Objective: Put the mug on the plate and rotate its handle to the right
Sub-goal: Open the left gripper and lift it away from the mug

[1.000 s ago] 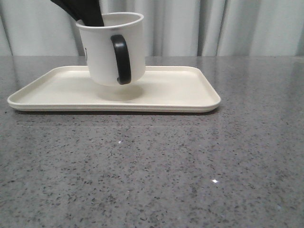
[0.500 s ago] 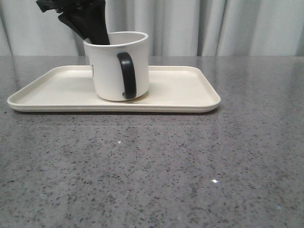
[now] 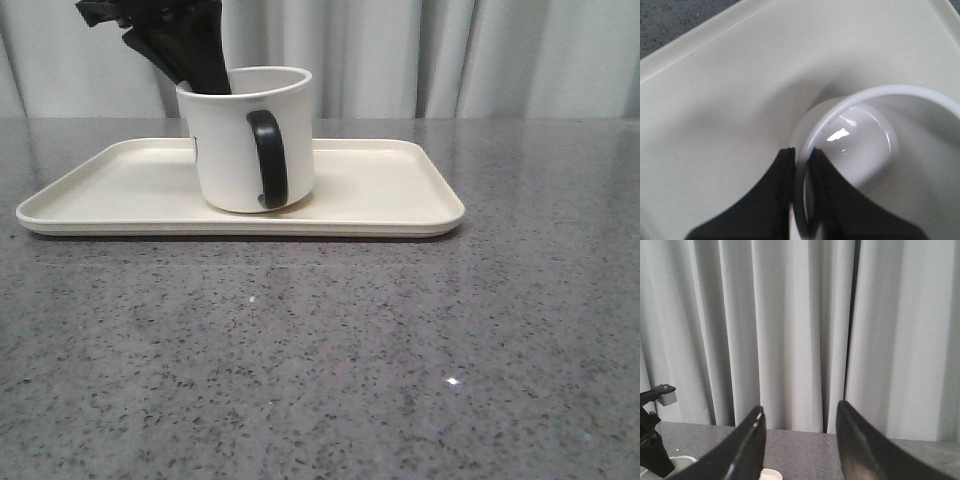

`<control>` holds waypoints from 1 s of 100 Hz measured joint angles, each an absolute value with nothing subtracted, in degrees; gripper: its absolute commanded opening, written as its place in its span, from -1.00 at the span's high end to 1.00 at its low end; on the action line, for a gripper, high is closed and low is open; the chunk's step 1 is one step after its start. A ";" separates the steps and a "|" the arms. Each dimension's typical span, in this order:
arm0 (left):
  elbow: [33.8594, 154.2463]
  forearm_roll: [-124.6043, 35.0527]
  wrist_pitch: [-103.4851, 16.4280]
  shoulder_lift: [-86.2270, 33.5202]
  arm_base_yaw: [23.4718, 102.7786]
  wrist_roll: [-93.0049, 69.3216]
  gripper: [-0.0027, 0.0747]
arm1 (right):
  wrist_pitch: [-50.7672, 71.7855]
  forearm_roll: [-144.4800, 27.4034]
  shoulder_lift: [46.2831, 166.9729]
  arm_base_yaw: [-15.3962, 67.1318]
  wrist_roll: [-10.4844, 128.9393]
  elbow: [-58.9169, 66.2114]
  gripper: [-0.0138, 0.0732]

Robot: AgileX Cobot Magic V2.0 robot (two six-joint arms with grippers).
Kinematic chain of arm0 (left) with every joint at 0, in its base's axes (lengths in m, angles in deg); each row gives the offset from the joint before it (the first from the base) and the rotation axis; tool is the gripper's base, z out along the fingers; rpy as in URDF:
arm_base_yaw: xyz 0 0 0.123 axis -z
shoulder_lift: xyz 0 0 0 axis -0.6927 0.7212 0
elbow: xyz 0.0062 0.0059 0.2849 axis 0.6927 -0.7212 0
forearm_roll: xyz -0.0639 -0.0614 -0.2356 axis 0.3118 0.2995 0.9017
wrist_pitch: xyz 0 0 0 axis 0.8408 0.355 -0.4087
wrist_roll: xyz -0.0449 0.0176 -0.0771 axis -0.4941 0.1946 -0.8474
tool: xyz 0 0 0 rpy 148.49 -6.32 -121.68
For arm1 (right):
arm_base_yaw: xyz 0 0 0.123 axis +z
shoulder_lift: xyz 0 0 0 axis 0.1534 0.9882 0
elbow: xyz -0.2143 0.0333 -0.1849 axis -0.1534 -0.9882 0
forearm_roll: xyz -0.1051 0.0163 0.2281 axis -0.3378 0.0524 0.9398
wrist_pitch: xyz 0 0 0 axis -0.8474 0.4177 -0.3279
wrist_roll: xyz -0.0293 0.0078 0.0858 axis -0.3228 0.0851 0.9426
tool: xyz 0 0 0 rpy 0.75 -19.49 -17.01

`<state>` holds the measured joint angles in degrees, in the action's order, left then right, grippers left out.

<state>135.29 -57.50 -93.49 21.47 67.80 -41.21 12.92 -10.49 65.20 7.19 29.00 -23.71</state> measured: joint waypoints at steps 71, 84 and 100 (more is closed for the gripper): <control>136.17 -56.42 -96.61 21.65 67.80 -41.21 0.11 | 12.96 -10.49 65.20 7.19 29.00 -23.71 -0.12; 138.62 -55.90 -97.64 21.65 67.80 -41.21 0.05 | 13.17 -10.49 65.20 7.19 29.00 -23.71 -0.12; 144.31 -55.28 -99.54 21.65 67.80 -41.21 0.05 | 13.39 -10.49 65.20 7.19 29.00 -23.71 -0.12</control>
